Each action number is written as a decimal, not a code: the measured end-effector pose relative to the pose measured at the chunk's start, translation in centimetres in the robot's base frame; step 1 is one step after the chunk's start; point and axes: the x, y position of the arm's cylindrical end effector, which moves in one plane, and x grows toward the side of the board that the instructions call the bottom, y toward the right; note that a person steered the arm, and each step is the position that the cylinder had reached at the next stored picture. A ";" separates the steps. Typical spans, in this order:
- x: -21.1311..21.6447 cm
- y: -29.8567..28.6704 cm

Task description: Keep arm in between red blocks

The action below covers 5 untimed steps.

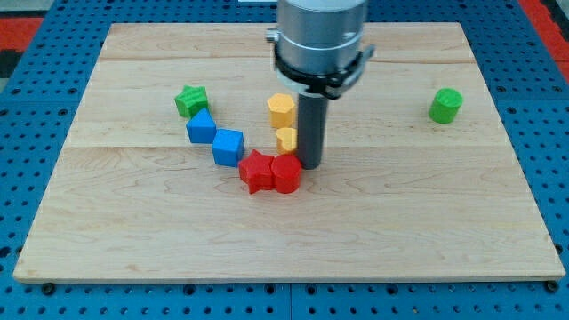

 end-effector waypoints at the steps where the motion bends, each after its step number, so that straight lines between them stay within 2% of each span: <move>1: -1.2 -0.9; 2: 2.2 3.7; 3: 8.5 2.2; 4: 10.3 -3.9; 5: 7.3 -3.0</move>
